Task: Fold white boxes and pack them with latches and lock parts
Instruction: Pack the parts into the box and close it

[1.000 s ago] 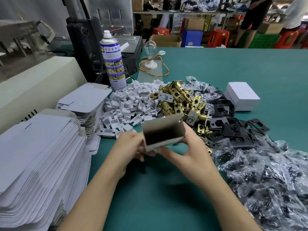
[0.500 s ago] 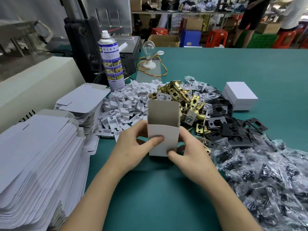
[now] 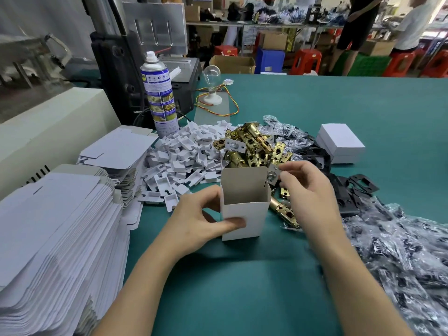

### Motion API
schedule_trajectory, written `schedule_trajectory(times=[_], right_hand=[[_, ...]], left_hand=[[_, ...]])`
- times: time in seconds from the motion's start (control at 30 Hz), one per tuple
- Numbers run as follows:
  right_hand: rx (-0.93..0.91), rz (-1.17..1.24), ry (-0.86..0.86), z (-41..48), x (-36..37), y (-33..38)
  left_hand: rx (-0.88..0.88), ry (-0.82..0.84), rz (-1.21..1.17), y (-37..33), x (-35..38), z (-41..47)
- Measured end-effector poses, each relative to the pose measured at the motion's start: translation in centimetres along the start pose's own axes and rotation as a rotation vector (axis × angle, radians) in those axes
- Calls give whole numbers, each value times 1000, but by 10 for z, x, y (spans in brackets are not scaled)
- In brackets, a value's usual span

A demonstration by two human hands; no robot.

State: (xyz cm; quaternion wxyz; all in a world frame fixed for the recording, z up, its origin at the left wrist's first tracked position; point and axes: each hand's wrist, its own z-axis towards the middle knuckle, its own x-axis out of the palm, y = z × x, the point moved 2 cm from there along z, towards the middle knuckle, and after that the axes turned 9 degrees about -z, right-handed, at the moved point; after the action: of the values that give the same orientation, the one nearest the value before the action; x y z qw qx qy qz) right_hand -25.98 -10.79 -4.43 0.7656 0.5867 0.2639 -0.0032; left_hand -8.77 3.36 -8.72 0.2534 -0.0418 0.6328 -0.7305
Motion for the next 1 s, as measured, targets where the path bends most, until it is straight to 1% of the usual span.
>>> schedule_trajectory(times=[0.1, 0.17, 0.23, 0.27, 0.37, 0.47, 0.6, 0.7, 0.9, 1.0], right_hand=[[-37, -266, 95, 30, -10, 14], [-57, -452, 74, 60, -15, 19], [-23, -620, 66, 91, -16, 14], [8, -694, 90, 105, -15, 9], [76, -839, 191, 129, -9, -4], [66, -923, 281, 135, -2, -7], [87, -883, 281, 132, -4, -6], [70, -847, 255, 126, -4, -6], [85, -674, 187, 123, -7, -8], [63, -598, 136, 117, -12, -9]], left_hand=[[16, 24, -3, 1, 0, 0], [27, 41, -6, 1, 1, 0], [35, 45, -16, 1, 1, 0], [35, 46, -19, 1, 1, 0], [34, 50, -17, 2, 1, 0], [37, 61, -8, 3, 1, 1], [35, 65, 7, 3, 2, 1], [41, 62, 20, 3, 2, 1], [42, 62, 11, 4, 1, 1], [34, 67, 6, 5, 1, 1]])
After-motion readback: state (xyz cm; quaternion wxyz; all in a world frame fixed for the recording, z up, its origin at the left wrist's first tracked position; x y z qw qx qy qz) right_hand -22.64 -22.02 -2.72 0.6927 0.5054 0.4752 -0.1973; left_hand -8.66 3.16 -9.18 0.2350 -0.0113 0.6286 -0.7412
